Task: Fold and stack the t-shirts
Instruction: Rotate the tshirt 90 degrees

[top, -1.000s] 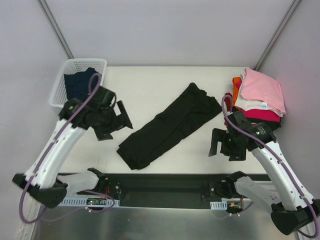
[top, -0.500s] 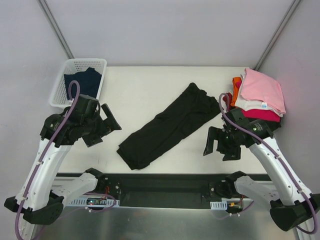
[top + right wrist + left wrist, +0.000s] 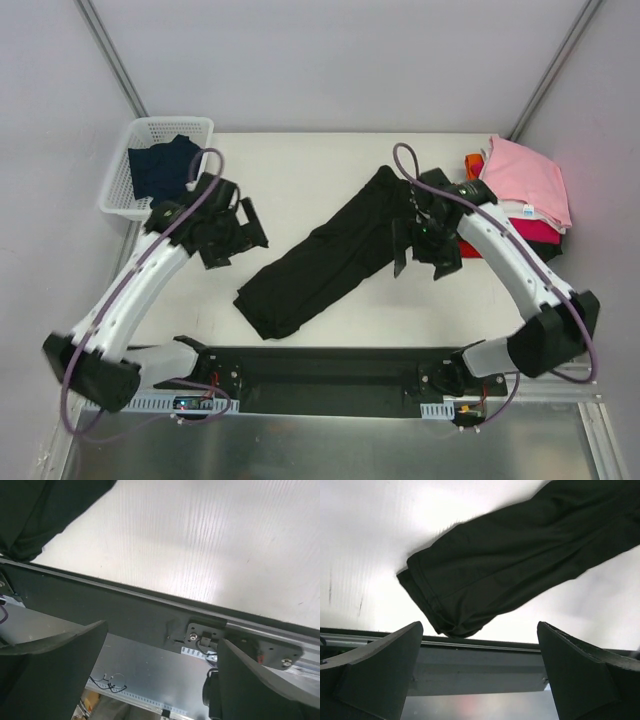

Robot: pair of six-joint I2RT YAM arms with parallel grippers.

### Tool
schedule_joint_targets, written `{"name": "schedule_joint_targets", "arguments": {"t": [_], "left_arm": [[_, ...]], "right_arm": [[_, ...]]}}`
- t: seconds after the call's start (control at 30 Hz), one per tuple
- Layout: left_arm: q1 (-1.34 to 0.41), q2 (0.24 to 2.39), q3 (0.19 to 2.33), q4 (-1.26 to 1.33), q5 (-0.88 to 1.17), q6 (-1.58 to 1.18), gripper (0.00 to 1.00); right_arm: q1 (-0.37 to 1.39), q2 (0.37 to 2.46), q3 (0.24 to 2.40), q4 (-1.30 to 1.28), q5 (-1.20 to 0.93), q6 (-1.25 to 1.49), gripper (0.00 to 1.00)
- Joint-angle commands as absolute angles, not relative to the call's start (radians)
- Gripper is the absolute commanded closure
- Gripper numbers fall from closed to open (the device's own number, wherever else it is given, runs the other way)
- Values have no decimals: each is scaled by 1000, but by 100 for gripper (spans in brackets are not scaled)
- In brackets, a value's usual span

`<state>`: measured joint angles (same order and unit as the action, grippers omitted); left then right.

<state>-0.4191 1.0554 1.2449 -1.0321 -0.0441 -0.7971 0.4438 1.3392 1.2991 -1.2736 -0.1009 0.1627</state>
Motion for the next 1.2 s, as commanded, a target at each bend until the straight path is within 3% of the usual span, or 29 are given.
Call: {"name": "schedule_joint_targets", "arguments": {"t": [0.0, 0.1, 0.17, 0.23, 0.33, 0.4, 0.47, 0.57, 0.7, 0.77, 0.9, 0.93, 0.97, 1.03, 1.07, 1.1, 1.17], "left_arm": [[-428, 1236, 1210, -962, 12, -698, 1], [-428, 1313, 1264, -972, -47, -647, 1], [-426, 1357, 1290, -976, -60, -611, 1], [-431, 1370, 1308, -980, -74, -606, 1], [-446, 1321, 1324, -980, -208, -664, 1], [-439, 1281, 1309, -974, -329, -702, 1], [-404, 1290, 1308, -963, -356, -695, 1], [-329, 1353, 1328, -974, -307, -670, 1], [-287, 1385, 1353, -977, -255, -690, 0], [-285, 1396, 1403, -976, -271, -689, 33], [-272, 1420, 1486, -977, -265, -695, 77], [-265, 1428, 1500, -977, -258, -695, 86], [-262, 1446, 1518, -977, -239, -693, 100], [-258, 1463, 1513, -977, -233, -696, 100], [-258, 1474, 1497, -976, -230, -698, 100], [-258, 1480, 1479, -973, -223, -698, 100], [-258, 1505, 1410, -966, -178, -690, 100]], "right_arm": [[448, 1528, 1469, -1286, -12, 67, 4], [451, 1635, 1613, -1282, 38, 83, 4], [488, 1667, 1715, -1311, 196, 87, 4], [582, 1629, 1758, -1315, 475, 94, 4], [664, 1432, 1616, -1141, 687, 121, 4], [652, 1349, 1403, -1040, 670, 135, 4], [599, 1365, 1358, -1029, 600, 167, 4], [534, 1497, 1440, -1086, 498, 129, 4], [604, 1739, 1662, -1224, 733, 19, 4], [618, 1764, 1799, -1273, 683, 46, 4], [629, 1778, 1720, -1236, 847, -20, 4], [582, 1793, 1701, -1250, 575, -17, 4], [542, 1846, 1706, -1285, 460, -3, 6], [509, 1855, 1677, -1296, 448, 75, 36], [512, 1832, 1627, -1273, 469, 78, 76], [512, 1824, 1608, -1247, 488, 89, 96], [512, 1819, 1597, -1247, 520, 132, 99]]}}
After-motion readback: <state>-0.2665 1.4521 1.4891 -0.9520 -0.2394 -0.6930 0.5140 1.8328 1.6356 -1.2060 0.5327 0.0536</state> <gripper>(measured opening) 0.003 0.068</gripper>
